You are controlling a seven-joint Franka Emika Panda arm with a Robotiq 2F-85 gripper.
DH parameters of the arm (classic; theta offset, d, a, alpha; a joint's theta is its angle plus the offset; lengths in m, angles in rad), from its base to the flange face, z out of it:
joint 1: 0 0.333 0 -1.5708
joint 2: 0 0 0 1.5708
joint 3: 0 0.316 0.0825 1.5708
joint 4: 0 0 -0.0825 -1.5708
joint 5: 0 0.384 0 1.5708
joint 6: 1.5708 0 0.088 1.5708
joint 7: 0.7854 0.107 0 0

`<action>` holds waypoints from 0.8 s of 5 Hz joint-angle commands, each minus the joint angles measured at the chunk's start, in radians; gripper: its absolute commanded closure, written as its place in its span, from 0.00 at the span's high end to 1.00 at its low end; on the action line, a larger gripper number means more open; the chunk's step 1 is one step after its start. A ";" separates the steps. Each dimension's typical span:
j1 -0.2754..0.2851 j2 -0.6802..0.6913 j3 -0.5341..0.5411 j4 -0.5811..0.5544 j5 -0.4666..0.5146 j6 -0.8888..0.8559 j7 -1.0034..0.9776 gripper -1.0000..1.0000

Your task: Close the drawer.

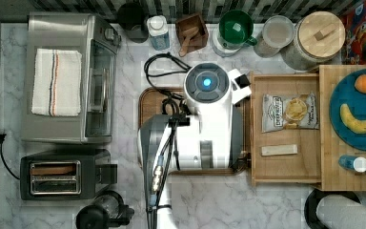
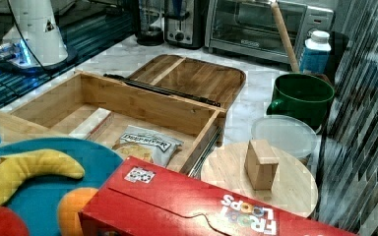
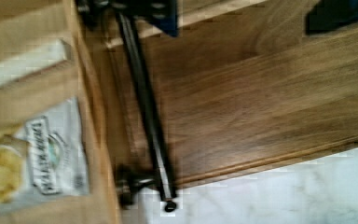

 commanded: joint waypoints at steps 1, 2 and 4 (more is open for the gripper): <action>0.016 0.022 0.039 -0.133 -0.010 0.160 -0.216 0.00; 0.012 0.042 0.033 -0.153 -0.025 0.169 -0.243 0.00; -0.021 0.093 0.040 -0.172 -0.011 0.230 -0.278 0.00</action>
